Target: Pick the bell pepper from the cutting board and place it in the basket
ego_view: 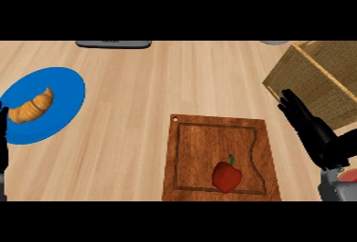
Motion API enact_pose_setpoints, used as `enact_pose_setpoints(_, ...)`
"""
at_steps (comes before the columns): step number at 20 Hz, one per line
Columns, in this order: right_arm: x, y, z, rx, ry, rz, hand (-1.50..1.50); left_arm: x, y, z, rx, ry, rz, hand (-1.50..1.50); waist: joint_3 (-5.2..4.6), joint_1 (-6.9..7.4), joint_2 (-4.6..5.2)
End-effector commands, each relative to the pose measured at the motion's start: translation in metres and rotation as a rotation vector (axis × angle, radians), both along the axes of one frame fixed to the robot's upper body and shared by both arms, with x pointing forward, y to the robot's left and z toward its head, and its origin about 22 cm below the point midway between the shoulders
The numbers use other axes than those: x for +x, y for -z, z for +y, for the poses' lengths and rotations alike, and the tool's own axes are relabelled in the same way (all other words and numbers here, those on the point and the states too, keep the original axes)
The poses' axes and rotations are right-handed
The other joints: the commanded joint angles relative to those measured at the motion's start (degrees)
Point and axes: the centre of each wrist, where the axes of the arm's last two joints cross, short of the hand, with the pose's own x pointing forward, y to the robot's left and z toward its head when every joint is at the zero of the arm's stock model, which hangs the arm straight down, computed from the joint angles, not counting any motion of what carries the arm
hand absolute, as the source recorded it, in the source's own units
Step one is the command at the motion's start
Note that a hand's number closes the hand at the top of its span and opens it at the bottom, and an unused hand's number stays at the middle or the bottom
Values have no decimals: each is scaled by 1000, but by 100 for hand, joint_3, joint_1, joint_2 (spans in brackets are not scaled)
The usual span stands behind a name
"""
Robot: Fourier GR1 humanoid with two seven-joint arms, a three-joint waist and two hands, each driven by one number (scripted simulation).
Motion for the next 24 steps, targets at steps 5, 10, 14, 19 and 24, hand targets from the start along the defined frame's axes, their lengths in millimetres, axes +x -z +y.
enact_pose_setpoints(5, 19, -56, 65, 172, 137, -295, 150, -39, 74, -51, -206, 207, 454, 0, 152, -134, 38)
enact_pose_setpoints(10, 10, -56, 167, 38, -50, -396, 150, -42, 86, -76, -239, 346, 582, 0, 143, 59, 67)
enact_pose_setpoints(14, 10, -43, 201, -152, 88, -358, -150, -36, 88, -84, -250, 350, 597, 0, 123, 25, 69)
enact_pose_setpoints(19, 29, -38, 166, -594, 240, -261, -150, -42, 83, -69, -227, 305, 595, 0, 73, -207, -54)
enact_pose_setpoints(24, 40, -78, 159, -902, 287, -174, -150, -50, 85, -70, -245, 286, 625, 0, 77, -289, -122)
